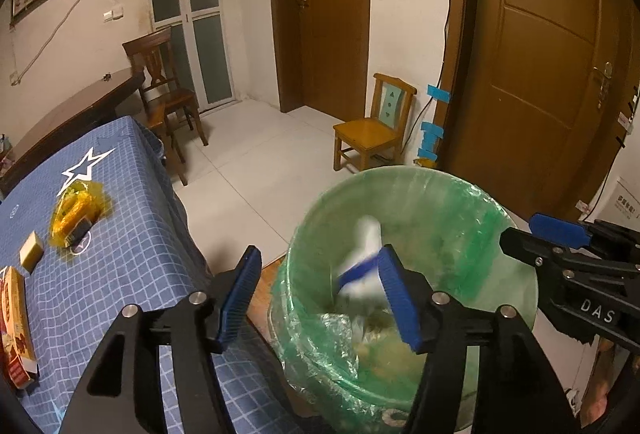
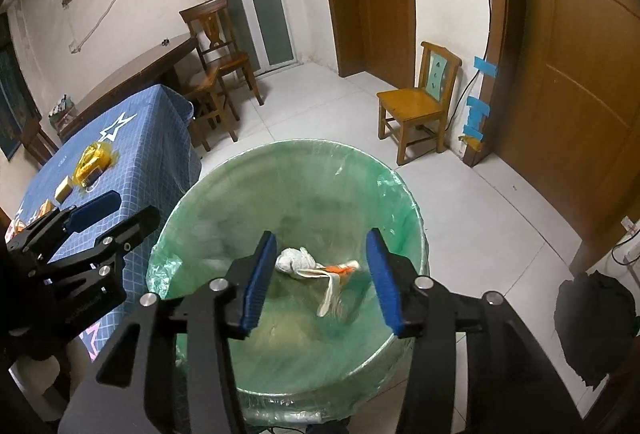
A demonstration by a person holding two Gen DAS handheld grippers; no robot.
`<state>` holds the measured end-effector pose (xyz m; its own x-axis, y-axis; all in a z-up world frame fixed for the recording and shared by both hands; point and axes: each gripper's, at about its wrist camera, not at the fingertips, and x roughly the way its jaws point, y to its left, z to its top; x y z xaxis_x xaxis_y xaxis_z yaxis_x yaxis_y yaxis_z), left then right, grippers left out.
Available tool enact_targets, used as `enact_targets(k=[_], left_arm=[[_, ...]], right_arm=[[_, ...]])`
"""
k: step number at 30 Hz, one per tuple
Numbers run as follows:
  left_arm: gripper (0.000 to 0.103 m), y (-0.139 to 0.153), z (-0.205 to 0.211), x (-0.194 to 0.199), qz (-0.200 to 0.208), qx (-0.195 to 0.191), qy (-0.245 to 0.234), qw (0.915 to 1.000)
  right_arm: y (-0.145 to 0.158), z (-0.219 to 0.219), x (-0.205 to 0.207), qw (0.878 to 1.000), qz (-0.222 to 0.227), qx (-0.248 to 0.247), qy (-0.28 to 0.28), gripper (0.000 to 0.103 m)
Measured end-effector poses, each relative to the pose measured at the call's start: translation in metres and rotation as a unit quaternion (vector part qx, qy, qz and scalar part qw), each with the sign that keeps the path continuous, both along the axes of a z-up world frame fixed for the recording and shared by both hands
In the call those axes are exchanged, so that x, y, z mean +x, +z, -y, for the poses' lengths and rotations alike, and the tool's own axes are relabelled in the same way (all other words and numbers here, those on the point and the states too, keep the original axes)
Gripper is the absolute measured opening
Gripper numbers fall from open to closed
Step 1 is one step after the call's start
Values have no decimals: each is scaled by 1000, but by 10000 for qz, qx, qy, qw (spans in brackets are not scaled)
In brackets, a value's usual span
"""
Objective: Collect trash
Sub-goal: 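Open both grippers to drop the pouch and scrub pad into the bin, then move both open grippers back toward the items on the table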
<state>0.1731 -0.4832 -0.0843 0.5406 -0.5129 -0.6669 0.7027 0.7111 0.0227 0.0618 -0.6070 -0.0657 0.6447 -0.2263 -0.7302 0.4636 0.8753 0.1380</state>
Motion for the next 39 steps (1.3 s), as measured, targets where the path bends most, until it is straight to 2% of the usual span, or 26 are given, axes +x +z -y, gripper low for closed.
enact_targets(k=[12, 16, 20, 23, 25, 30, 32, 36, 37, 39], left_arm=[[62, 3, -7, -5, 16, -3, 6, 10000], [62, 11, -24, -11, 7, -81, 14, 10000], [71, 24, -64, -26, 193, -164, 94, 9996], [71, 28, -112, -31, 183, -224, 296, 9991], [71, 30, -151, -35, 193, -243, 481, 9984], [71, 34, -262, -37, 181, -304, 1251, 9915], [71, 36, -318, -35, 153, -385, 1731, 9840], [71, 42, -422, -36, 171, -561, 2738, 9600], [71, 43, -451, -34, 166, -578, 3040, 9508], [74, 42, -481, -30, 77, -622, 3303, 9418]], right_arm=[[4, -1, -7, 10000, 75, 1, -16, 46], [17, -17, -18, 9993, 359, -102, 91, 46], [31, -51, -33, 9959, 760, -272, 402, 58], [34, -87, -37, 9915, 996, -281, 783, 65], [33, -107, -35, 9887, 1064, -233, 1031, 66], [32, -154, -21, 9792, 1103, -112, 1702, 74], [29, -171, -14, 9757, 1075, -64, 1907, 75], [23, -198, -2, 9704, 967, 98, 2209, 76], [21, -206, 2, 9684, 934, 144, 2308, 76], [19, -220, 7, 9654, 896, 180, 2441, 76]])
